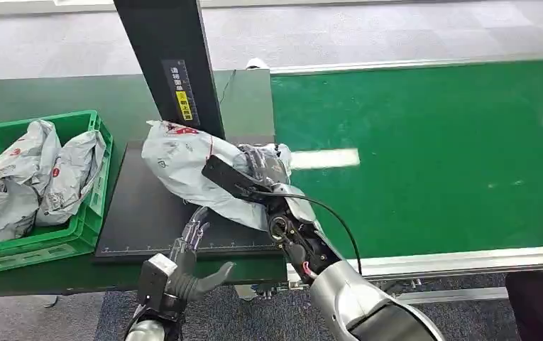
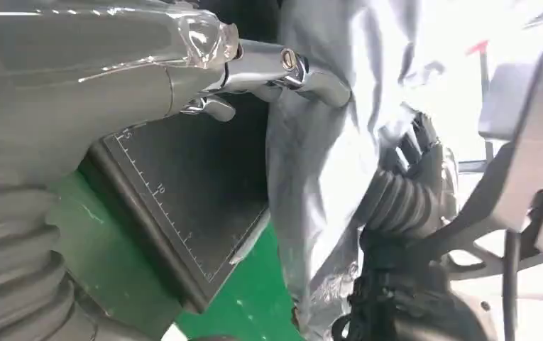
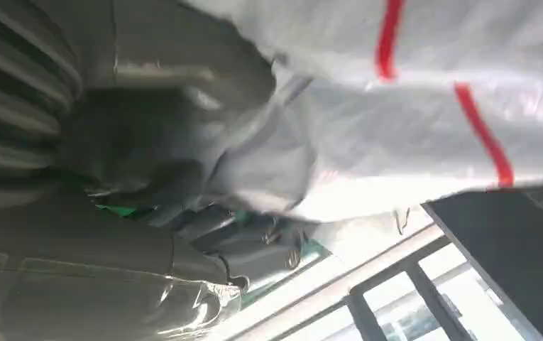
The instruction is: Moved the parcel from conveyor to table for the left to box.
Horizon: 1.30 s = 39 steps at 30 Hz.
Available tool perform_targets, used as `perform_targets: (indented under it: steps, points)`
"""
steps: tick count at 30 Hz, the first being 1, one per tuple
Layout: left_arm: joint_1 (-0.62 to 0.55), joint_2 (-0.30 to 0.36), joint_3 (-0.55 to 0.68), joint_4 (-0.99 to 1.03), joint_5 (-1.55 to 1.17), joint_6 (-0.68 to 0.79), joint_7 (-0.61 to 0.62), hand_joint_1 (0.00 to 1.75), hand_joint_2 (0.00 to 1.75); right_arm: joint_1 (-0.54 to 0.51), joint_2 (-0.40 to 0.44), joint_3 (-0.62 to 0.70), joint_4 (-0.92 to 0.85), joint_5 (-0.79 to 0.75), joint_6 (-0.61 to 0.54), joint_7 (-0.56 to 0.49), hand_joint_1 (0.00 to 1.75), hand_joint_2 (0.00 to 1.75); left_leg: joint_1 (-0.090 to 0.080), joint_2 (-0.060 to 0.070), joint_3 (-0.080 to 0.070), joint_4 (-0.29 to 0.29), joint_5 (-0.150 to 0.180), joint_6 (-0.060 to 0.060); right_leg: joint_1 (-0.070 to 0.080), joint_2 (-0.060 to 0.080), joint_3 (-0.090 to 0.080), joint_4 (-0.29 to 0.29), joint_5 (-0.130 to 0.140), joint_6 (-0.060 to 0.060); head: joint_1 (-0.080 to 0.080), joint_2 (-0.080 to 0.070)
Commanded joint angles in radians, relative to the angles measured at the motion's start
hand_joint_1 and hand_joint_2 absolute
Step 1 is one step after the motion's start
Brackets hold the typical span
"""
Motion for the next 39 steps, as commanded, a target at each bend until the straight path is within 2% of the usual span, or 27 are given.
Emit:
perform_targets:
  steps: [1,2,3,4,5,10,11,12,13,14,15,16,18,20,23,26,27,28,30,32,33,36,39]
  points:
    - [0.002,0.015,-0.008,0.002,-0.005,0.037,0.0,0.0,1.75,-0.014,-0.018,0.01,0.018,-0.005,-0.108,-0.063,0.0,1.75,0.0,-0.001,0.002,-0.001,0.0,-0.001,0.0,-0.001,0.002,-0.001,0.0,0.0,0.0,0.0]
    - [0.017,0.01,0.012,-0.032,-0.079,0.196,0.026,0.0,1.75,0.001,-0.019,-0.036,-0.018,-0.059,-0.141,-0.142,0.0,1.75,0.0,0.0,0.001,-0.001,0.0,-0.001,0.0,0.0,0.001,-0.001,0.0,0.0,0.0,0.0]
    - [0.03,-0.017,0.049,-0.06,-0.225,0.447,0.062,0.0,1.75,0.035,-0.016,-0.099,-0.079,-0.141,-0.165,-0.244,0.0,1.75,0.0,-0.001,0.002,-0.001,0.0,-0.001,0.0,-0.001,0.002,-0.001,-0.001,0.0,0.0,0.0]
    - [0.034,-0.008,0.029,-0.085,-0.22,0.456,0.081,0.0,1.75,0.049,-0.027,-0.098,-0.095,-0.148,-0.155,-0.256,0.0,1.75,0.001,-0.001,0.003,-0.002,0.0,-0.001,0.001,-0.001,0.003,-0.002,-0.001,-0.001,0.0,0.0]
    - [0.05,-0.008,0.021,-0.123,-0.271,0.561,0.092,0.0,1.75,0.113,-0.024,-0.14,-0.185,-0.249,-0.108,-0.391,0.0,1.75,0.001,-0.002,0.002,-0.001,0.0,-0.001,0.001,-0.002,0.003,-0.002,-0.001,0.0,0.0,0.0]
    - [0.054,0.012,-0.017,-0.118,-0.282,0.626,0.12,0.0,1.75,0.255,-0.027,-0.114,-0.345,-0.347,-0.044,-0.475,0.0,1.75,0.001,-0.003,0.002,-0.001,0.0,-0.001,0.001,-0.003,0.003,-0.001,-0.001,0.0,0.0,0.0]
    - [0.051,0.007,-0.01,-0.108,-0.318,0.676,0.128,0.0,1.75,0.272,-0.027,-0.115,-0.366,-0.365,-0.022,-0.479,0.0,1.75,0.001,-0.003,0.003,-0.002,0.0,-0.001,0.001,-0.003,0.004,-0.002,-0.002,0.0,0.0,0.0]
    - [0.054,-0.006,0.021,-0.11,-0.385,0.81,0.137,0.0,1.75,0.295,-0.023,-0.121,-0.399,-0.398,-0.003,-0.506,0.0,1.75,0.0,-0.002,0.002,-0.002,0.0,0.0,0.0,-0.002,0.002,-0.001,-0.001,0.0,0.0,0.0]
    - [0.059,-0.002,0.013,-0.118,-0.388,0.815,0.14,0.0,1.75,0.308,-0.026,-0.116,-0.415,-0.4,0.006,-0.506,0.0,1.75,0.001,-0.003,0.003,-0.003,0.0,-0.001,0.001,-0.003,0.004,-0.003,-0.001,0.0,0.0,0.0]
    - [0.075,-0.018,0.055,-0.155,-0.438,0.845,0.143,0.0,1.75,0.325,-0.026,-0.114,-0.436,-0.409,0.016,-0.507,0.0,1.75,0.001,-0.001,0.002,-0.001,-0.001,-0.001,0.001,-0.001,0.002,-0.001,-0.001,0.0,0.0,0.0]
    - [0.117,-0.089,0.23,-0.31,-0.528,0.845,0.081,0.0,1.75,0.359,-0.021,-0.122,-0.479,-0.439,0.037,-0.529,0.0,1.75,0.001,-0.001,0.003,-0.002,-0.001,-0.001,0.001,-0.001,0.003,-0.002,-0.001,0.0,0.0,0.0]
    - [0.117,-0.089,0.23,-0.31,-0.528,0.845,0.081,0.0,1.75,0.359,-0.021,-0.122,-0.479,-0.439,0.037,-0.529,0.0,1.75,0.001,-0.001,0.003,-0.002,-0.001,-0.001,0.001,-0.001,0.004,-0.003,-0.001,0.0,0.0,0.0]
    - [0.169,-0.089,0.292,-0.49,-0.574,0.845,0.086,0.0,1.75,0.398,-0.016,-0.123,-0.523,-0.452,0.035,-0.534,0.0,1.75,0.001,0.001,0.0,0.0,-0.002,-0.001,0.001,0.001,0.0,0.0,-0.001,0.0,0.0,0.0]
    - [0.179,-0.089,0.29,-0.512,-0.584,0.845,0.091,0.0,1.75,0.404,-0.016,-0.125,-0.529,-0.458,0.036,-0.537,0.0,1.75,0.002,0.003,0.001,0.0,-0.003,-0.002,0.002,0.003,0.001,-0.001,-0.001,0.0,0.0,0.0]
    - [0.177,-0.089,0.262,-0.486,-0.608,0.845,0.097,0.0,1.75,0.417,-0.006,-0.155,-0.55,-0.473,0.055,-0.552,0.0,1.75,0.001,0.0,0.001,-0.001,-0.002,-0.002,0.001,0.0,0.001,-0.001,-0.002,0.0,0.0,0.0]
    - [0.054,-0.076,0.157,-0.199,-0.801,0.845,0.236,0.0,1.75,0.42,-0.009,-0.157,-0.587,-0.504,0.062,-0.57,0.0,1.75,0.0,-0.003,0.001,-0.002,-0.001,-0.002,0.0,-0.003,0.002,-0.001,-0.002,0.0,0.0,0.0]
    - [0.028,-0.078,0.152,-0.172,-0.816,0.845,0.259,0.0,1.75,0.42,-0.01,-0.155,-0.594,-0.504,0.061,-0.567,0.0,1.75,-0.001,-0.004,0.002,-0.003,0.0,-0.002,0.0,-0.004,0.003,-0.002,-0.002,0.0,0.0,0.0]
    - [-0.067,-0.051,0.089,0.017,-0.963,0.732,0.387,0.0,1.75,0.418,-0.008,-0.149,-0.607,-0.507,0.065,-0.562,0.0,1.75,-0.001,-0.005,0.001,-0.002,0.0,-0.002,-0.001,-0.005,0.002,-0.001,-0.002,0.0,0.0,0.0]
    - [-0.237,-0.052,0.02,0.344,-1.024,0.728,0.473,0.0,1.75,0.42,-0.007,-0.134,-0.62,-0.51,0.07,-0.548,0.0,1.75,-0.001,-0.008,0.002,-0.003,0.002,-0.002,-0.001,-0.008,0.004,-0.002,-0.001,0.0,0.0,0.0]
    - [-0.314,-0.06,0.002,0.494,-1.029,0.761,0.49,0.0,1.75,0.422,-0.008,-0.125,-0.617,-0.512,0.071,-0.543,0.0,1.75,-0.002,-0.012,0.003,-0.004,0.003,-0.001,-0.002,-0.012,0.006,-0.003,-0.002,0.0,0.0,0.0]
    - [-0.362,-0.057,-0.015,0.58,-1.037,0.724,0.499,0.0,1.75,0.423,-0.008,-0.121,-0.614,-0.516,0.069,-0.544,0.0,1.75,-0.001,-0.015,0.003,-0.004,0.006,0.0,-0.001,-0.015,0.007,-0.005,0.0,0.0,0.0,0.0]
    - [-0.452,-0.057,-0.045,0.714,-1.059,0.702,0.514,0.0,1.75,0.43,-0.012,-0.116,-0.612,-0.528,0.064,-0.553,0.0,1.75,-0.002,-0.01,0.003,-0.001,0.003,-0.001,0.0,-0.009,0.005,-0.002,0.001,-0.001,-0.001,0.0]
    - [-0.475,-0.055,-0.059,0.76,-1.058,0.673,0.507,0.0,1.75,0.427,-0.017,-0.12,-0.601,-0.544,0.071,-0.563,0.0,1.75,-0.001,-0.004,0.004,-0.001,0.002,-0.001,0.0,-0.005,0.004,-0.002,0.001,-0.001,0.0,0.0]
